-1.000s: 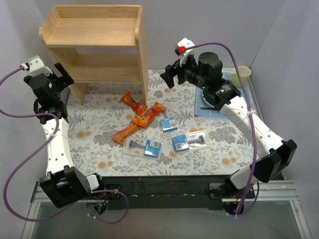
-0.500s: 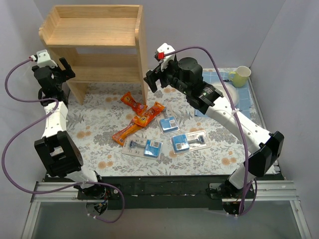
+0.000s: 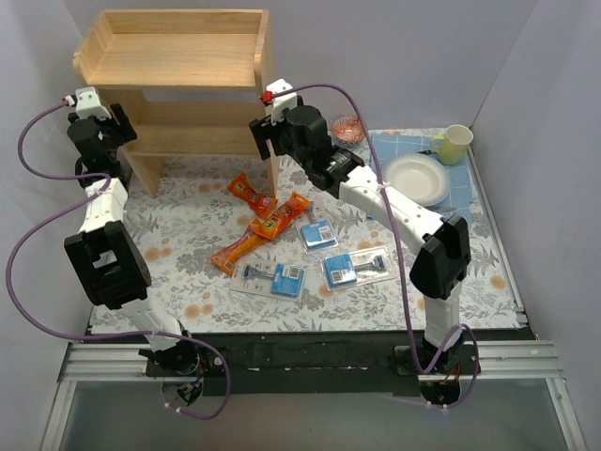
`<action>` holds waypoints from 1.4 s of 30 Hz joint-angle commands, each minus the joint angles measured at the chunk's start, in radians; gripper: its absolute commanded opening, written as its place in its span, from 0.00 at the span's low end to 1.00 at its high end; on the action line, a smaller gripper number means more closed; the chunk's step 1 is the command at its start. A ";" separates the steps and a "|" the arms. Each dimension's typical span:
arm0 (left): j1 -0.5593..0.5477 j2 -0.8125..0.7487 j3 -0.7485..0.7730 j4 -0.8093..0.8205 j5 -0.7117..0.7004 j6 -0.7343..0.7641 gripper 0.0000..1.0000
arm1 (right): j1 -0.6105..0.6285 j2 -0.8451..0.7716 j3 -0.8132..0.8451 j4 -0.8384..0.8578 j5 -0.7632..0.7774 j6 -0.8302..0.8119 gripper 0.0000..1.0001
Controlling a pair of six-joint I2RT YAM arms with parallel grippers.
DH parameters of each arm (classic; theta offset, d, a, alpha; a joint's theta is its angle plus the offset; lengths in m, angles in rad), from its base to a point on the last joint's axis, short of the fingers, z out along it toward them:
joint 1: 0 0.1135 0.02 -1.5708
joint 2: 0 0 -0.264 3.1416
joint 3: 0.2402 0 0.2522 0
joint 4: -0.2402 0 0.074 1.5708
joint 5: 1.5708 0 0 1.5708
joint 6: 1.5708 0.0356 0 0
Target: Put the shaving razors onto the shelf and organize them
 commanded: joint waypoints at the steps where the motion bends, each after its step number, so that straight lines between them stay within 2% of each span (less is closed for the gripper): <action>1: 0.003 -0.004 0.024 0.046 0.077 0.032 0.59 | 0.033 0.078 0.112 0.125 0.144 0.042 0.84; 2: 0.000 -0.001 0.022 0.043 0.097 0.033 0.55 | 0.041 0.100 0.137 0.135 0.161 0.043 0.81; 3: -0.002 0.009 0.024 0.031 0.129 0.046 0.43 | 0.044 0.121 0.179 0.142 0.202 0.045 0.78; 5: -0.012 0.012 0.022 0.020 0.146 0.052 0.36 | 0.053 0.178 0.217 0.163 0.240 0.033 0.73; 6: -0.015 0.010 0.009 0.023 0.160 0.055 0.27 | 0.055 0.194 0.229 0.189 0.262 0.022 0.72; 10: -0.037 -0.017 -0.033 0.017 0.189 0.075 0.18 | 0.061 0.230 0.241 0.226 0.299 -0.033 0.59; 12: -0.051 -0.031 -0.056 0.009 0.218 0.087 0.10 | 0.062 0.218 0.205 0.255 0.342 -0.073 0.47; 13: -0.055 -0.042 -0.079 0.009 0.244 0.095 0.07 | 0.062 0.198 0.157 0.273 0.361 -0.092 0.37; 14: -0.069 -0.059 -0.096 0.015 0.250 0.098 0.06 | 0.058 0.188 0.131 0.290 0.402 -0.119 0.11; 15: -0.078 -0.066 -0.110 0.020 0.250 0.099 0.05 | 0.058 0.178 0.111 0.306 0.421 -0.133 0.03; 23: -0.212 -0.148 -0.232 0.061 0.232 0.121 0.02 | 0.018 0.089 -0.010 0.369 0.451 -0.205 0.01; 32: -0.319 -0.165 -0.239 0.058 0.189 0.066 0.03 | -0.037 -0.096 -0.289 0.407 0.442 -0.267 0.01; 35: -0.348 -0.163 -0.239 0.050 0.186 0.050 0.03 | -0.072 -0.136 -0.389 0.467 0.433 -0.303 0.01; 42: -0.426 -0.166 -0.242 0.021 0.184 0.044 0.04 | -0.166 -0.139 -0.437 0.468 0.412 -0.304 0.01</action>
